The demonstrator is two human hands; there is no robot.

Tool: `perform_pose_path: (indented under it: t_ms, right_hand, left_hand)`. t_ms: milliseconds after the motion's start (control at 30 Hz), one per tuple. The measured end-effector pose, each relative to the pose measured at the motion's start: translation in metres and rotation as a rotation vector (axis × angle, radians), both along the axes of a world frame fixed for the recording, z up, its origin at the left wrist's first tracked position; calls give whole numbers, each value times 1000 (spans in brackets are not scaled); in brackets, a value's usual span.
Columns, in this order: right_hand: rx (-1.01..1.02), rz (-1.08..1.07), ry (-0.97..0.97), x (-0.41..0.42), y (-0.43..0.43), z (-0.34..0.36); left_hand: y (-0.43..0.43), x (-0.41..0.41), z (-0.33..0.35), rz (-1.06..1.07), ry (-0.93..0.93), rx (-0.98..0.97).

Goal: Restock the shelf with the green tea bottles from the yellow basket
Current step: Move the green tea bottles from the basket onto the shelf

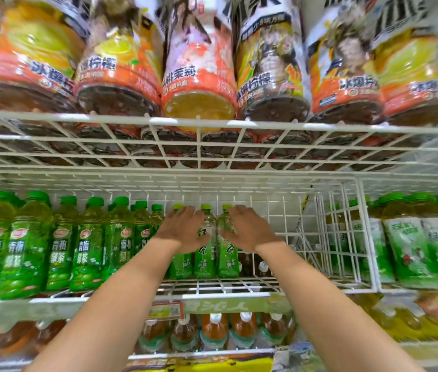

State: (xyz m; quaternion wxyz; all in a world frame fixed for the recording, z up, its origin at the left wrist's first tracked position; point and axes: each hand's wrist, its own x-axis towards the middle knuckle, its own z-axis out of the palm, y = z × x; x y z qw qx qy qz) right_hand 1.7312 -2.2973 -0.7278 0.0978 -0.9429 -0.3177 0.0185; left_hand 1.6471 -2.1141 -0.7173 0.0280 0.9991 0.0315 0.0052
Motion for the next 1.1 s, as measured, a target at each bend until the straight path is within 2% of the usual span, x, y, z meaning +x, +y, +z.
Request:
perform_pose_path:
  t_ms: [200, 367, 500, 867, 1100]
  right_hand:
    - [-100, 47, -132, -68, -19, 25]
    - [-225, 67, -193, -123, -29, 42]
    - [-184, 126, -277, -161, -41, 41]
    - [-99, 149, -207, -205, -57, -3]
    - [-130, 128, -42, -229, -74, -86]
  left_hand:
    - [-22, -67, 24, 20, 58, 69]
    - [-40, -127, 36, 41, 5, 156]
    - [-50, -163, 35, 57, -37, 182]
    - [-65, -211, -9, 44, -10, 151]
    - [-58, -238, -86, 112, 126, 22]
